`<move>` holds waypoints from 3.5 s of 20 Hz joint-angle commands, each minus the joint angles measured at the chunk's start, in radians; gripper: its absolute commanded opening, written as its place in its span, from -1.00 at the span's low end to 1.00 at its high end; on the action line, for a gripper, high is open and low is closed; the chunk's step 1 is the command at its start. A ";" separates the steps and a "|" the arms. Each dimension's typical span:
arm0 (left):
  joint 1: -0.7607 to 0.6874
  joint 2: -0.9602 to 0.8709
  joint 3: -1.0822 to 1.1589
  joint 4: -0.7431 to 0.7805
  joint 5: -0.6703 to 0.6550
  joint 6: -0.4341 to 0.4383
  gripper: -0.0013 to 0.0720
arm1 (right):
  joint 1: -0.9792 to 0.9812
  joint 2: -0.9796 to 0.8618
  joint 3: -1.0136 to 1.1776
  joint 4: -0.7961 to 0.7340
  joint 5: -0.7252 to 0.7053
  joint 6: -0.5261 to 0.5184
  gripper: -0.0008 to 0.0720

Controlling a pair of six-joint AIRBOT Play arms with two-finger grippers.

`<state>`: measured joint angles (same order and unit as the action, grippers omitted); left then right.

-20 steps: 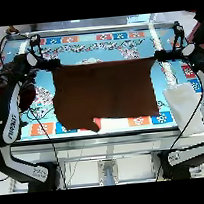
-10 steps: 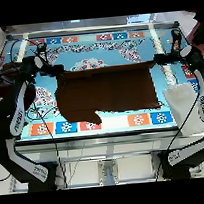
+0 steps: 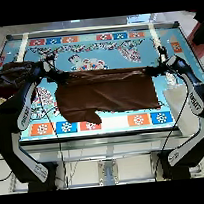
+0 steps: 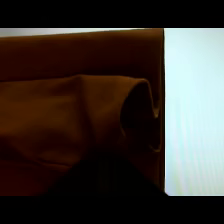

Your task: Fold the shirts.

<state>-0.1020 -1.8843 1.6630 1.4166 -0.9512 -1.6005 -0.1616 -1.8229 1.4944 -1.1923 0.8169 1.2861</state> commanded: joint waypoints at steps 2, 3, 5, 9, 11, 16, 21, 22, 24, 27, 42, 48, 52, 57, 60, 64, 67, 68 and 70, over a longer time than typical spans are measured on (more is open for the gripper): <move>0.011 0.031 0.037 0.001 -0.105 0.021 -0.90 | -0.007 0.048 -0.002 -0.010 0.071 -0.004 -0.36; 0.022 0.069 0.047 0.006 -0.145 0.051 -0.90 | -0.019 0.088 -0.002 -0.037 0.108 -0.003 -0.36; 0.045 0.181 0.049 0.034 -0.221 0.087 -0.90 | -0.050 0.181 -0.002 -0.111 0.191 -0.002 -0.21; 0.102 0.434 -0.019 0.079 -0.341 0.143 -0.90 | -0.156 0.334 -0.003 -0.153 0.324 0.001 -0.01; 0.133 0.556 -0.159 0.072 -0.337 0.153 -0.28 | -0.206 0.363 -0.004 -0.131 0.352 0.001 -0.01; 0.138 0.561 -0.357 -0.051 -0.246 0.154 0.44 | -0.228 0.365 -0.005 0.102 0.310 -0.009 -0.01; 0.139 0.528 -0.392 -0.095 -0.298 0.141 0.44 | -0.112 0.354 -0.005 0.092 0.398 -0.061 -0.01; 0.139 0.530 -0.409 -0.064 -0.322 0.141 0.43 | -0.083 0.346 -0.005 0.044 0.412 -0.060 -0.01; 0.140 0.573 -0.475 0.038 -0.348 0.126 0.43 | -0.063 0.335 -0.005 0.019 0.391 -0.051 -0.01; 0.155 0.737 -0.671 0.101 -0.304 0.067 0.43 | -0.065 0.333 -0.005 0.047 0.324 -0.023 -0.01; 0.189 1.086 -1.308 -0.296 -0.021 -0.090 0.43 | -0.065 0.272 -0.092 0.109 0.408 -0.031 -0.01; 0.188 1.086 -1.393 -0.338 0.111 -0.113 0.43 | -0.065 0.272 -0.092 0.135 0.409 -0.031 -0.01; 0.187 1.086 -1.424 -0.459 0.203 -0.100 -0.03 | -0.063 0.272 -0.092 0.135 0.415 -0.029 -0.01; 0.188 1.086 -1.424 -0.491 0.190 -0.074 -0.93 | -0.088 0.271 -0.187 0.144 0.431 0.021 -0.01; 0.188 1.086 -1.423 -0.506 0.190 -0.075 -0.93 | -0.160 0.263 -0.304 0.208 0.438 0.045 -0.01; 0.188 1.086 -1.423 -0.526 0.169 -0.067 -0.93 | -0.201 0.253 -0.405 0.250 0.433 0.021 -0.01; 0.188 1.086 -1.423 -0.526 0.167 -0.048 -0.93 | -0.200 0.252 -0.425 0.282 0.483 0.004 -0.01; 0.188 1.086 -1.423 -0.526 0.168 -0.048 -0.93 | -0.200 0.252 -0.425 0.282 0.503 0.005 -0.01; 0.188 1.086 -1.423 -0.526 0.168 -0.048 -0.93 | -0.200 0.252 -0.425 0.283 0.519 0.008 -0.01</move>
<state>0.0856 -0.7990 0.2405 0.8932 -0.7799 -1.6535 -0.3576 -1.5700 1.0836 -0.9249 1.2961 1.2972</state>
